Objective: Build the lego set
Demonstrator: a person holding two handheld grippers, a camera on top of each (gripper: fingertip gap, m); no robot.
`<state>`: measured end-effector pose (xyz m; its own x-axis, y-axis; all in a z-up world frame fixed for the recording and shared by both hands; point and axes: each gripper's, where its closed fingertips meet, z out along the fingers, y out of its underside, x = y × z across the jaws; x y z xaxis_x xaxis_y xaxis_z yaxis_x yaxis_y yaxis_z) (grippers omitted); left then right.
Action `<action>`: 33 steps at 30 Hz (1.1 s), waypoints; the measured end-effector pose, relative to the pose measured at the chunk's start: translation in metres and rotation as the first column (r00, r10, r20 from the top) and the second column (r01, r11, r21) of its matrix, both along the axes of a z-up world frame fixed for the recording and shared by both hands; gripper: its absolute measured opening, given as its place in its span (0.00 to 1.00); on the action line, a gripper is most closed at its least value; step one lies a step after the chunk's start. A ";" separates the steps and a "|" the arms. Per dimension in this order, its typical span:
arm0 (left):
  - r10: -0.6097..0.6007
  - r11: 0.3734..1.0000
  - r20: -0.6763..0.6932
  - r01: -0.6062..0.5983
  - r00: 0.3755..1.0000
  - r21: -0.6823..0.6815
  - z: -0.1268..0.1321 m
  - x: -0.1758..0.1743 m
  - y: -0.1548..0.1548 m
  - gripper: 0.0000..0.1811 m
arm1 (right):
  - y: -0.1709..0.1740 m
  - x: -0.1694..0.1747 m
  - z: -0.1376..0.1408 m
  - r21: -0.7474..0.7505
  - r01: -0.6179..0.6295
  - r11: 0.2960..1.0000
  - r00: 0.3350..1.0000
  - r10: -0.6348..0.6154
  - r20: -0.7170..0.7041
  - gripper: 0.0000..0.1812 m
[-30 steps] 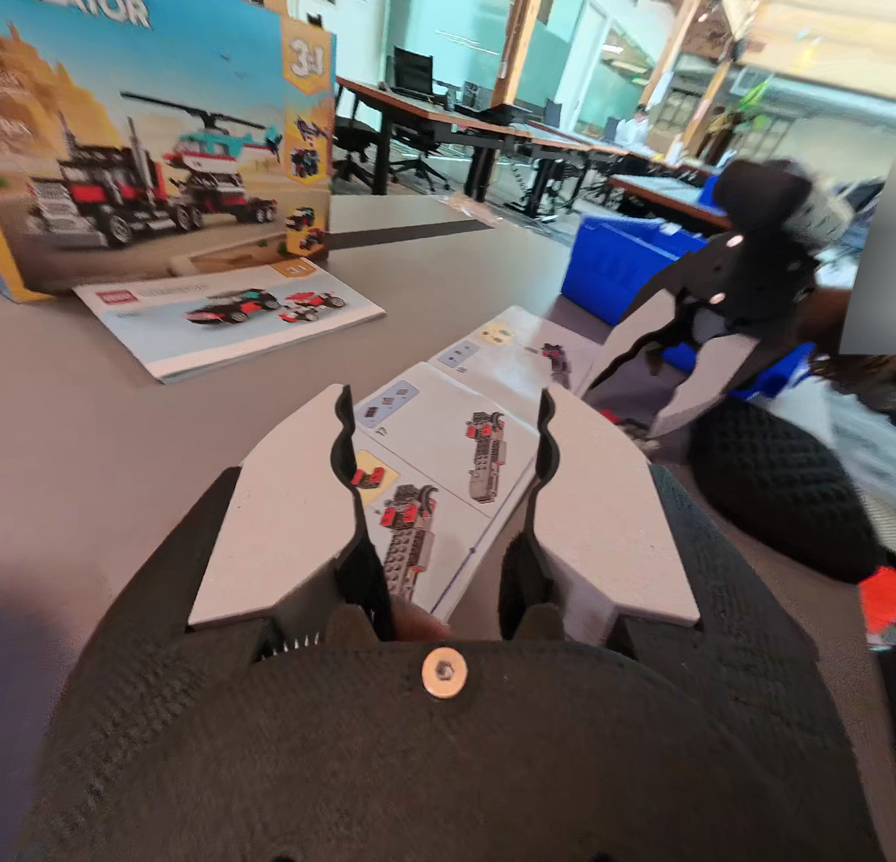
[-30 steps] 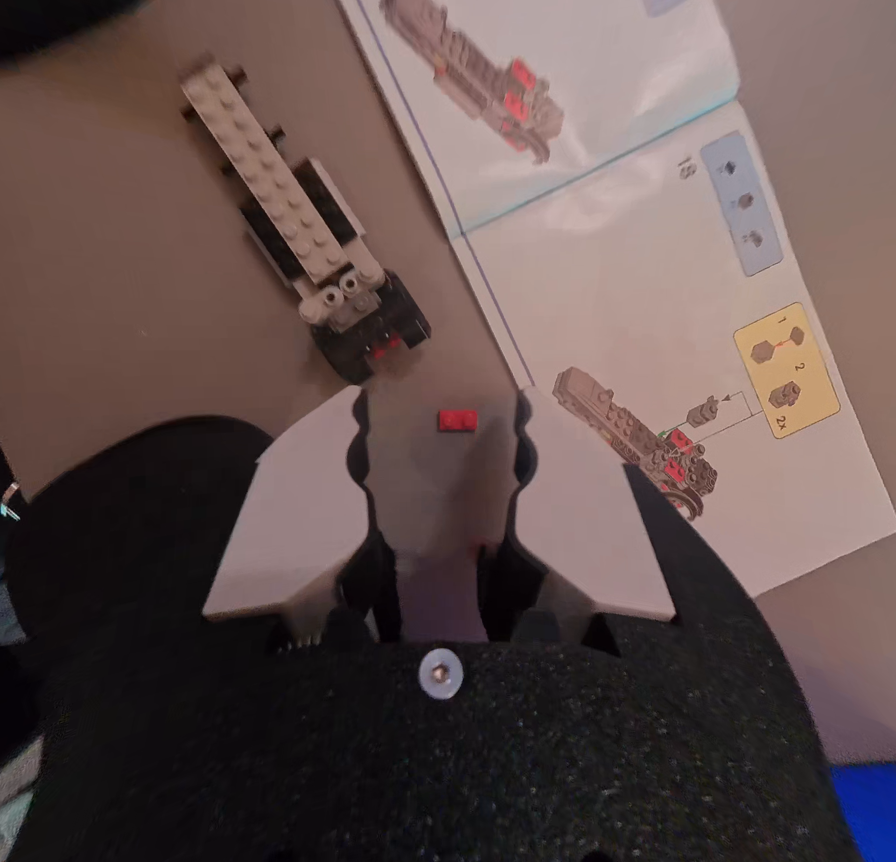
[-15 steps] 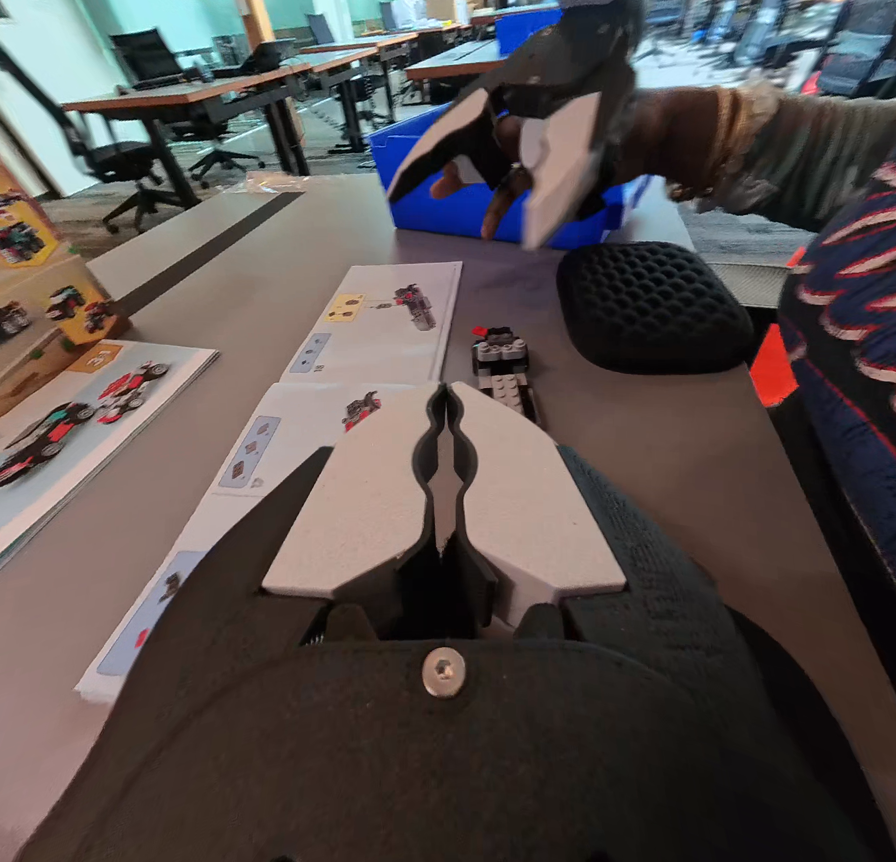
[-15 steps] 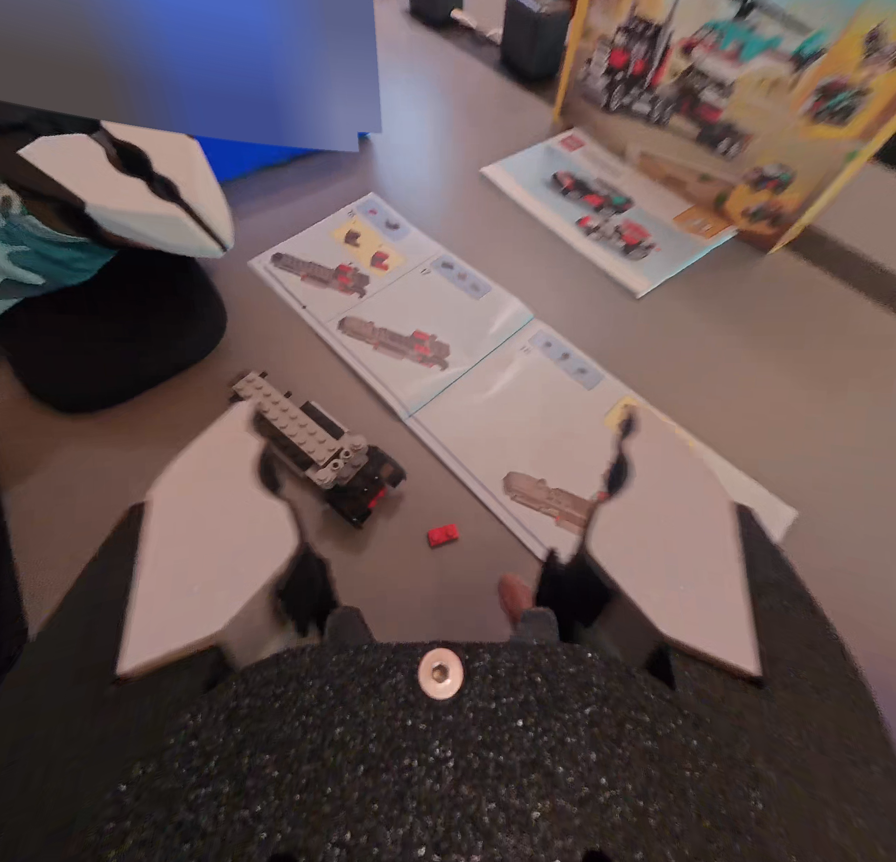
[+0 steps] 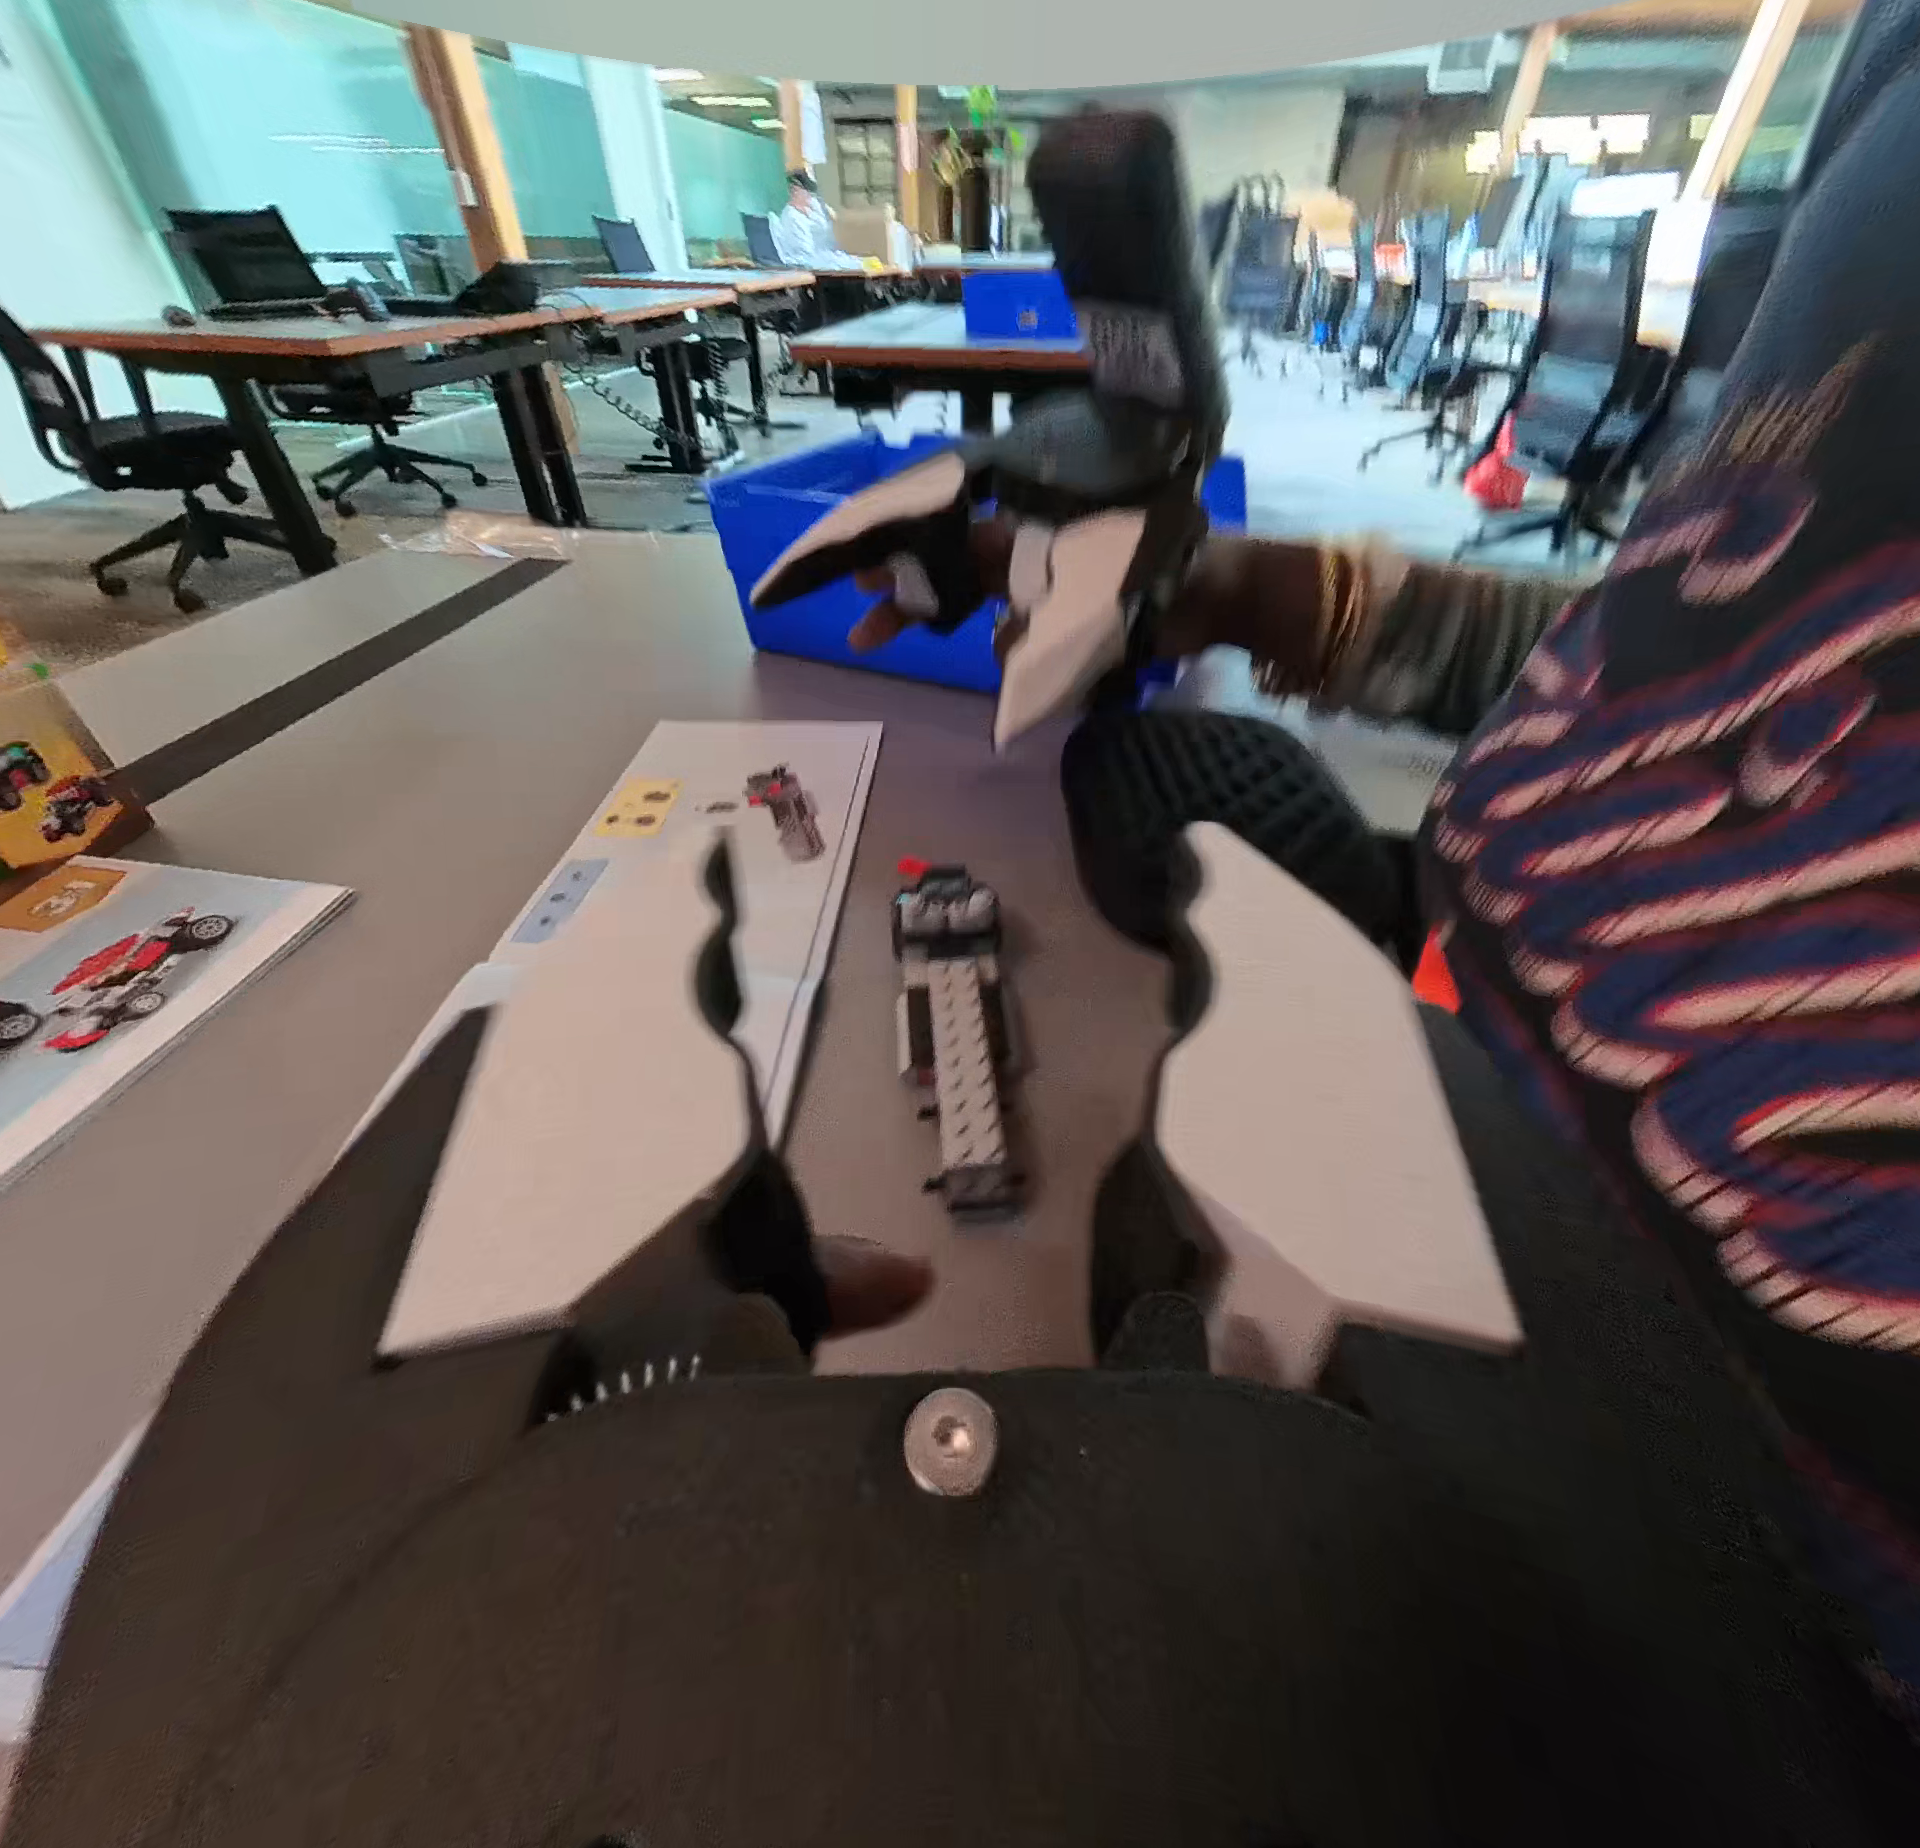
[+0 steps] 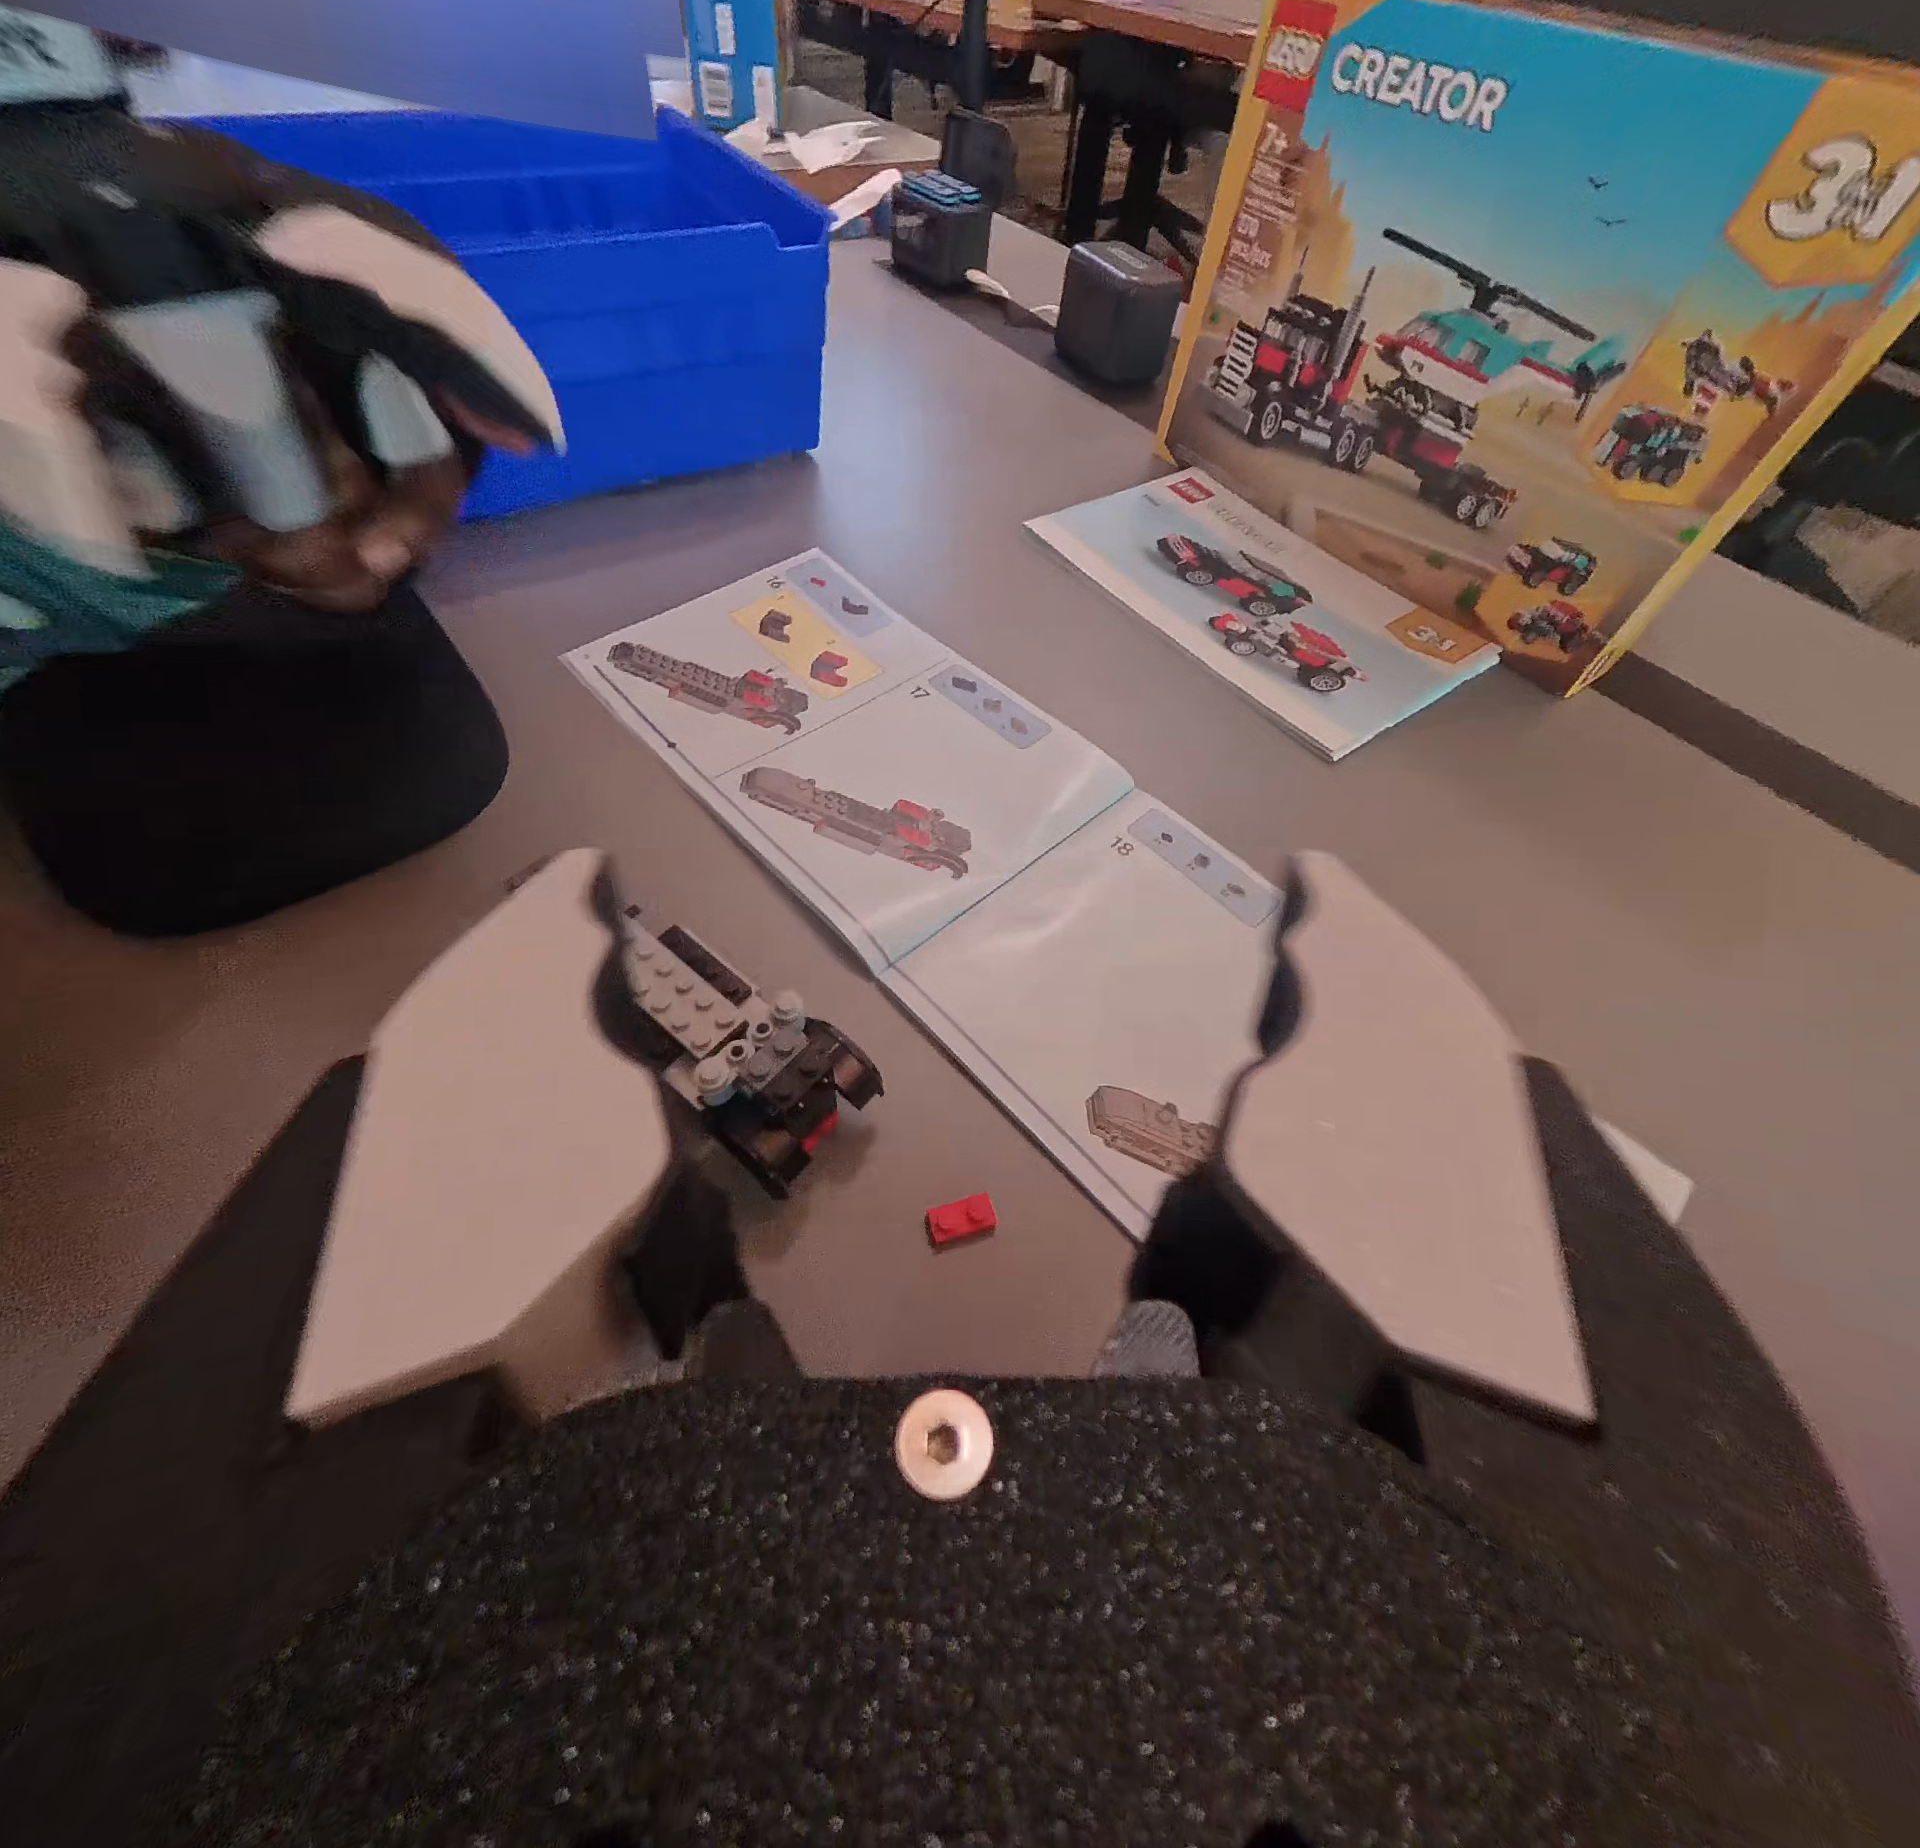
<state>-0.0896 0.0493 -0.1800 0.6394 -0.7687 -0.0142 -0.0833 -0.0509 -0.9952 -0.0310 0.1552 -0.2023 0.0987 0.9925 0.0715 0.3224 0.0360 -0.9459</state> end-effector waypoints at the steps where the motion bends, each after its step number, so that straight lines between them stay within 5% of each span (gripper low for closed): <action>1: 0.016 1.000 0.042 -0.016 0.999 -0.018 0.014 0.001 -0.004 0.55 | 0.002 -0.002 -0.006 -0.018 0.014 1.000 1.000 -0.014 0.002 0.75; 3: 0.046 0.998 0.059 -0.043 0.997 -0.044 0.038 -0.001 -0.018 0.69 | 0.007 -0.003 -0.020 -0.039 0.042 0.998 0.999 -0.041 0.032 0.81; 7: 0.278 0.952 -0.130 -0.291 0.952 -0.098 0.057 -0.056 -0.045 0.71 | 0.017 -0.005 -0.034 -0.020 0.065 0.998 0.998 -0.064 0.017 0.82; 10: 0.514 0.822 -0.271 -0.558 0.814 -0.116 0.064 -0.136 -0.070 0.53 | 0.020 -0.007 -0.027 -0.019 0.056 0.998 0.998 -0.057 -0.034 0.79; 13: 0.626 0.661 -0.397 -0.727 0.671 -0.187 0.047 -0.212 -0.095 0.50 | 0.023 -0.006 -0.026 -0.024 0.067 0.997 0.996 -0.068 -0.056 0.77; 15: 0.597 0.608 -0.480 -0.753 0.643 -0.251 0.025 -0.242 -0.105 0.50 | 0.023 -0.005 -0.028 -0.025 0.066 0.997 0.996 -0.067 -0.057 0.76; 20: 0.405 0.554 -0.603 -0.709 0.688 -0.437 -0.024 -0.268 -0.128 0.45 | 0.030 -0.002 -0.027 -0.017 0.097 0.995 0.992 -0.098 -0.084 0.73; 28: 0.251 0.569 -0.662 -0.661 0.706 -0.489 -0.055 -0.273 -0.143 0.36 | 0.038 0.003 -0.025 -0.037 0.145 0.989 0.982 -0.149 -0.117 0.67; 33: 0.281 0.582 -0.652 -0.666 0.704 -0.468 -0.065 -0.271 -0.127 0.28 | 0.038 -0.001 -0.033 -0.032 0.146 0.989 0.986 -0.148 -0.072 0.67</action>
<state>-0.3609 -0.0781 -0.2446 0.9583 -0.2780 -0.0659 -0.2713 -0.8126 -0.5158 -0.0318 0.1932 -0.2357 0.2480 0.9682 0.0323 0.2510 -0.0321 -0.9674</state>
